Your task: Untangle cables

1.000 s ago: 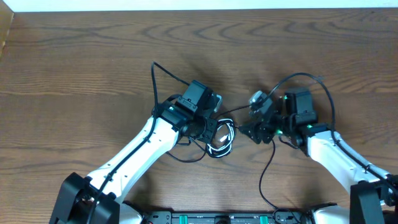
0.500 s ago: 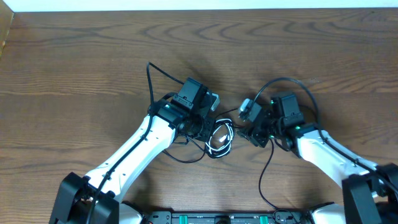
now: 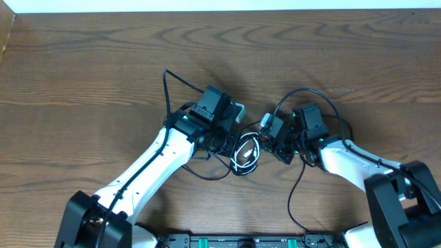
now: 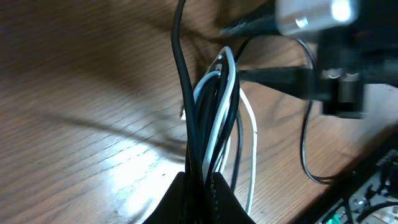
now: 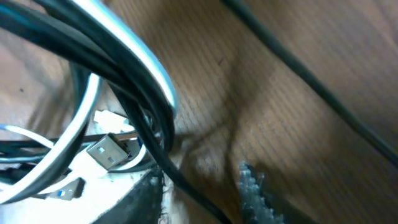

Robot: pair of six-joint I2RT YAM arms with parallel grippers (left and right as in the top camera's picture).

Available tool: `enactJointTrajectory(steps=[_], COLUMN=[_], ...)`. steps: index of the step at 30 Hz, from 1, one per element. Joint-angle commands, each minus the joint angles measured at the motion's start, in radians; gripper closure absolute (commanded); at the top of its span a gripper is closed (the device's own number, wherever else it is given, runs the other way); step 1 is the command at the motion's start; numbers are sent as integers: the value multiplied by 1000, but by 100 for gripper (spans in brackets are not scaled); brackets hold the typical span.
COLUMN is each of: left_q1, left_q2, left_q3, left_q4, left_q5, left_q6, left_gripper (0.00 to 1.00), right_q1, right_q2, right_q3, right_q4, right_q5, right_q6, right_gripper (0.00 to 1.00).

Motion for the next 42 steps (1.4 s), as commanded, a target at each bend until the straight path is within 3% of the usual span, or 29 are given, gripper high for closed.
enactJointTrajectory(steps=[1,4,8,10,13,15,28,42], left_q1=[3,3,3,3,3,3,3,3], left_q2=[3,3,3,3,3,3,7,54], left_q3=[-6,-6,-6,-6,-6,-6,-6,-6], left_q4=[5,8,9,8,8,8,20,56], left_q5=[43,39,34,35,35,35,8,-447], left_q6=[13,14,13,13,11,10,-28,-453], left_gripper=[92,92,91,71,31,22,20,20], right_q1=[4,4,4,4,4,3,-5,-35], right_q2=[15,14,3,-8,-31,-52,-245,-319], right_q3=[-3,-3,-3,-3,-3,-3,-3,-3], right_q4=[20,46,69,74,76,74,6,6], right_q5=[0,0,-1,-1,0,0,-8,-360], right_q6=[-6,14,110,149,183,190,289,294], right_gripper=[74,99,99,99,99,99,99,99])
